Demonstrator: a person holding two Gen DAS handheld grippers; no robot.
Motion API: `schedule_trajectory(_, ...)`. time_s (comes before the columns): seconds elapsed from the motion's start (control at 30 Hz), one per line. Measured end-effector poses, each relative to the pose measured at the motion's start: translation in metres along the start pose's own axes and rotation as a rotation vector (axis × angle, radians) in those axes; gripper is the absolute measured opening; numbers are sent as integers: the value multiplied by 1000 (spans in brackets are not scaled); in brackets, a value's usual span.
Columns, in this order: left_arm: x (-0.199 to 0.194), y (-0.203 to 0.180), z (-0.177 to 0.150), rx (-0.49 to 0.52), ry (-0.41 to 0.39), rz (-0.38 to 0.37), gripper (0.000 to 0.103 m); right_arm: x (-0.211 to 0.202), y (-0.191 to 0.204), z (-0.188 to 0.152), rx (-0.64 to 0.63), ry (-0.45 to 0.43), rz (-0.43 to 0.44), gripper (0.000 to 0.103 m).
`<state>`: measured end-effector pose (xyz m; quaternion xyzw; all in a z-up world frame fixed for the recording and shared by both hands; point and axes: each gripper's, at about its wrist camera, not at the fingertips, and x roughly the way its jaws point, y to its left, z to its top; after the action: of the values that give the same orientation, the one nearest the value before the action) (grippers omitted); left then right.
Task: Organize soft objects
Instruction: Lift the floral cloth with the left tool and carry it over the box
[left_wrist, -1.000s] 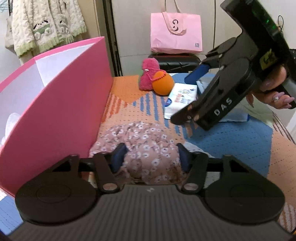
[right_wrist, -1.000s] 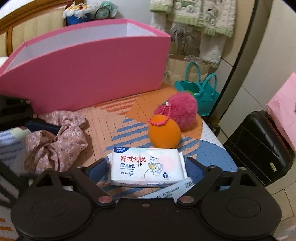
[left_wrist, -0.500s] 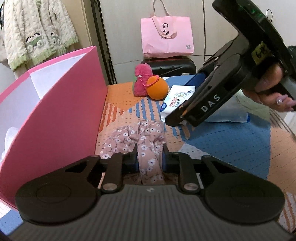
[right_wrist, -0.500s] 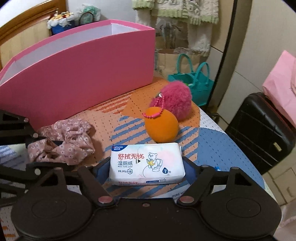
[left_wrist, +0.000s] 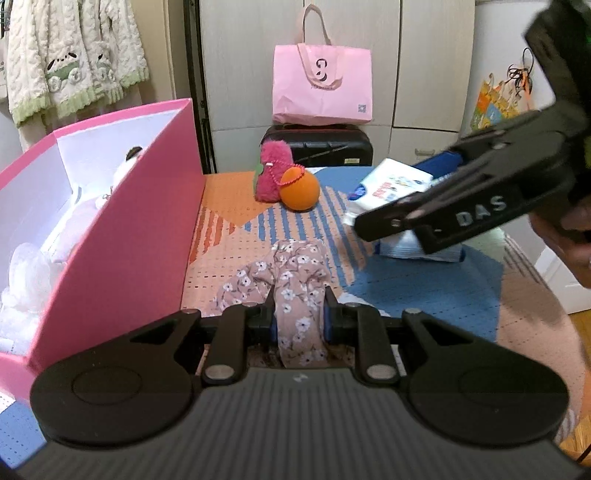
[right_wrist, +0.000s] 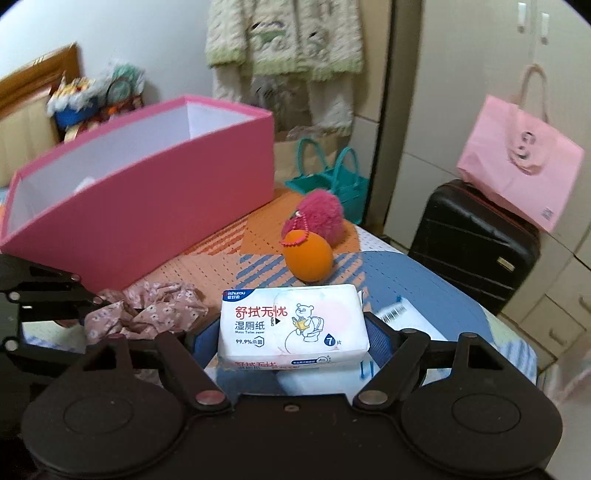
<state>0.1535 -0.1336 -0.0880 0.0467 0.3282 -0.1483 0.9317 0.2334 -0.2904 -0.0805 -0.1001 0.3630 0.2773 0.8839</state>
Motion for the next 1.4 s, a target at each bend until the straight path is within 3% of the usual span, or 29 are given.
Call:
schedule_trajectory(0.47,-28,-2,-7,-34,4,-93,20,-44,10,-55,189,11,-37,83)
schedule_trajectory(0.97,-53,6,-8,-77,99,-275,20,-86,42,-90,230,16,-38,83)
schedule_trajectory(1.4,-80,39,-2,-117,139,-359,20,-111,75,-90,203,-18,-1,83)
